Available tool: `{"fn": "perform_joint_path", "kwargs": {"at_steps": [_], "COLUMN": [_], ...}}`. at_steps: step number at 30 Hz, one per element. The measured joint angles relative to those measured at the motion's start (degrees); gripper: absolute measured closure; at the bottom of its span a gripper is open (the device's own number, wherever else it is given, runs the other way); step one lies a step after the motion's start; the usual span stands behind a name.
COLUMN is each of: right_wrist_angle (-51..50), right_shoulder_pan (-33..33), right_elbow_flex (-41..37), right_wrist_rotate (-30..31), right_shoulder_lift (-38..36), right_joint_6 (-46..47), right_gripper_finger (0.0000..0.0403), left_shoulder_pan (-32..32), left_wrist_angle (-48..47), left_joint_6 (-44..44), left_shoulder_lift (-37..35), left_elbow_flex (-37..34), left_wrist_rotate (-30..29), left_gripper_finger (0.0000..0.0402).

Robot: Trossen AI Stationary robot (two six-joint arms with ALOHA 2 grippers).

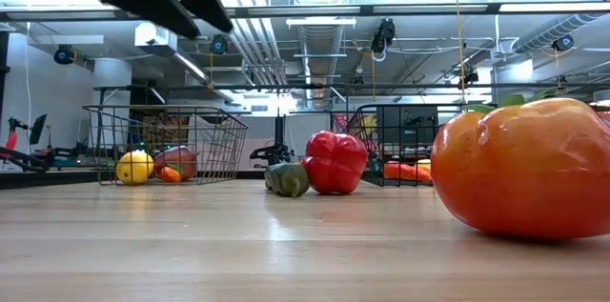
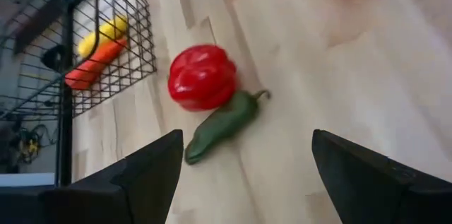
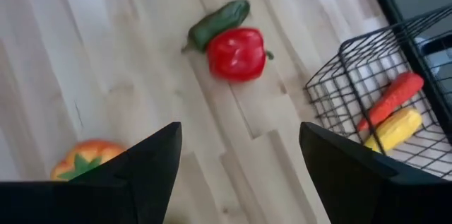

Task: Sort produce into baskets
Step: Put the green chili pepper into the right black wire basket

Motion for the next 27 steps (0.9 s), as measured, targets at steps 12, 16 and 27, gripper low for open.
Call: {"fn": "perform_joint_path", "kwargs": {"at_steps": [12,16,27], "right_wrist_angle": [2.48,2.17,2.27], "right_shoulder_pan": [-0.37,-0.93,-1.51], "right_elbow_flex": [-4.08,-4.75,-4.75], "right_wrist_rotate": [3.65,3.42,3.20], "right_shoulder_lift": [-3.21,-3.34,-4.47], "right_joint_6": [-0.17,-0.55,-1.02], "right_gripper_finger": [0.0116,0.0113,0.0110], "left_shoulder_pan": [15.94,19.03,22.84], "left_wrist_angle": [6.18,9.38,14.55], "left_joint_6": [19.08,22.20,23.88], "left_shoulder_lift": [9.21,13.76,24.67], "left_elbow_flex": [-0.09,-0.09,-0.09], "left_wrist_rotate": [13.50,16.88,18.58], "left_gripper_finger": [0.0106,0.0106,0.0107]}}
